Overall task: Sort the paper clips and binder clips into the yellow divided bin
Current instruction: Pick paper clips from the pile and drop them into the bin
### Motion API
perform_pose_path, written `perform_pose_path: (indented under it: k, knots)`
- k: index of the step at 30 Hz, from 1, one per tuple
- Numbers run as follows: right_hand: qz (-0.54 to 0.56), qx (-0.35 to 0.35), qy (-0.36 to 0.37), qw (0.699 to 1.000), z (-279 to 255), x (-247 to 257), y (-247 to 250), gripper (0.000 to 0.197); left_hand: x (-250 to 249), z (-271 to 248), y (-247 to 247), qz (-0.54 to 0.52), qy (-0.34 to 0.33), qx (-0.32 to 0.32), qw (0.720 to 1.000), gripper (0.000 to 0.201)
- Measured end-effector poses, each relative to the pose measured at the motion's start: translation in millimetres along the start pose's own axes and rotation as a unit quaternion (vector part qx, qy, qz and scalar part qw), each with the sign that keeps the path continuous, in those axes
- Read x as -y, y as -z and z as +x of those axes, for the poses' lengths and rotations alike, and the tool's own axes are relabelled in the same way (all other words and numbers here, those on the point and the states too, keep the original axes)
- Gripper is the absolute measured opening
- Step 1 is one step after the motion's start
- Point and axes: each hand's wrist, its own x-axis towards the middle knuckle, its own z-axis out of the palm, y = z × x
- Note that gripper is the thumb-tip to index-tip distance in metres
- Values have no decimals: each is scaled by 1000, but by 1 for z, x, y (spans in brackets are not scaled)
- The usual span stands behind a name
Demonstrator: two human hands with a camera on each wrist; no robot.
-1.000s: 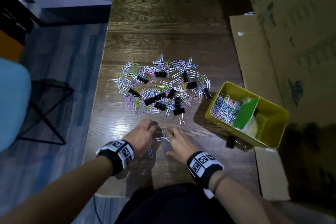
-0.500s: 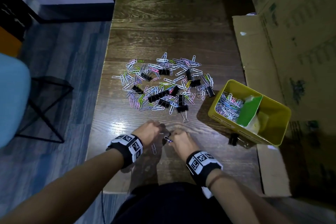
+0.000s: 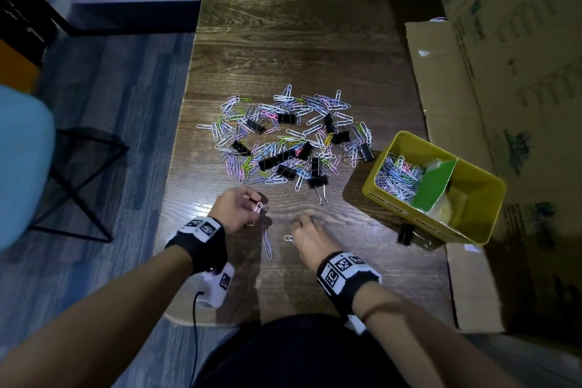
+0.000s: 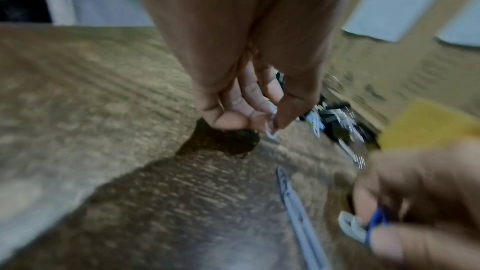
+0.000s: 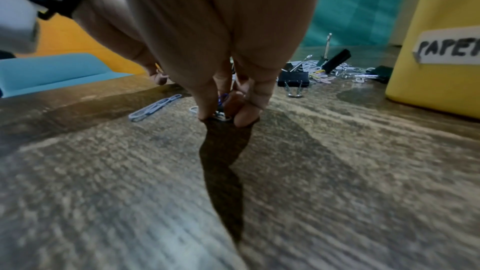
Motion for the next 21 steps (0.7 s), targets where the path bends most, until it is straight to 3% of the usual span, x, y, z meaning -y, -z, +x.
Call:
perform_pose_path:
  k: [3,5,8,10,13,14,15,16,18,19,21]
  knots:
    - [-27,5,17,999,-4,3,3,43,2,-9,3,-250,72,13,965,32]
    - [-45,2,25,999,-6,5,4,42,5,-12,5,-352,100,18,931,32]
    - [-42,7,29,999,-8,5,1,42,12,-18,6,-407,130,54,902,36]
    - [-13,5,18,1000,-8,5,0,37,12,-24,4,-395,140,93,903,23]
    - [17,-10,3,1000,-8,6,-1,33,15,-26,2,-195,91,79,973,4]
    - [26,-13,0,1000,-8,6,-2,33,20,-25,1,-83,40,64,994,15]
    - [32,-16,-3,999,-8,6,-3,32,24,-23,1,22,-29,65,997,19]
    - [39,-17,-5,999,-7,6,-4,31,26,-23,1,110,-92,85,986,19]
    - [52,-23,-10,998,-5,5,-8,29,30,-24,-1,292,-183,123,931,38]
    - [57,-25,-12,998,-4,4,-9,29,35,-23,-3,356,-207,124,903,46]
    - [64,-28,-15,997,-3,4,-11,29,36,-25,-5,400,-214,99,886,47]
